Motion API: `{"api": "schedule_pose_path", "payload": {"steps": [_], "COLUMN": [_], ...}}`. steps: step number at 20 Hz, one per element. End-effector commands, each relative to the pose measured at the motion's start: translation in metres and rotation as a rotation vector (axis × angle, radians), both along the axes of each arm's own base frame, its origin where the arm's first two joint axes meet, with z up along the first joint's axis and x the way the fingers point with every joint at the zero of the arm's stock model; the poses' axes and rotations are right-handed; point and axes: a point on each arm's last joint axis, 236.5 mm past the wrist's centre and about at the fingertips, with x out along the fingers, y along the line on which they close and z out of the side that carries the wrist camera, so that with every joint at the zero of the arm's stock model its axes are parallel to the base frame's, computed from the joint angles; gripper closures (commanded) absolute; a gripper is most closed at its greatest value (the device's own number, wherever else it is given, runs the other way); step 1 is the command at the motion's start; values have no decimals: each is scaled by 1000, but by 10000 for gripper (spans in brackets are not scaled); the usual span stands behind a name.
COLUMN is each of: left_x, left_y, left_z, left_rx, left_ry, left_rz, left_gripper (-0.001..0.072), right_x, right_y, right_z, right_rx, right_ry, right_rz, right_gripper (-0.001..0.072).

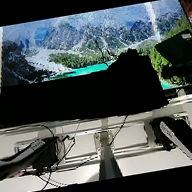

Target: Fold the clothes and pants, and hang the long-sleeved shirts on hangers.

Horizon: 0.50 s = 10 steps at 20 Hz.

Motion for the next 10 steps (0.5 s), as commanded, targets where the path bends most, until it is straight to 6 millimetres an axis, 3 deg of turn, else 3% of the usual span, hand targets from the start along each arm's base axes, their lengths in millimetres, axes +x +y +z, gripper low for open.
{"api": "schedule_pose_path", "payload": {"steps": [1, 3, 5, 7, 10], "left_x": [61, 104, 133, 147, 155], "left_y": [-29, -70, -117, -157, -202], "left_z": [24, 37, 41, 42, 39], "left_rx": [68, 64, 43, 38, 23], "left_ry": [-105, -199, -268, -288, -292], "left_rz": [-157, -264, -364, -465, -573], "left_gripper": [15, 15, 15, 15, 15], "right_x": [57, 74, 102, 134, 174], "right_y": [-29, -14, 26, 58, 91], "right_z": [-19, -49, -57, -52, -54], "right_rx": [13, 151, 315, 398, 375], "right_ry": [-104, -37, -40, -73, -64], "right_rz": [-84, -55, 35, 117, 229], "right_gripper": [152, 156, 156, 154, 145]}}
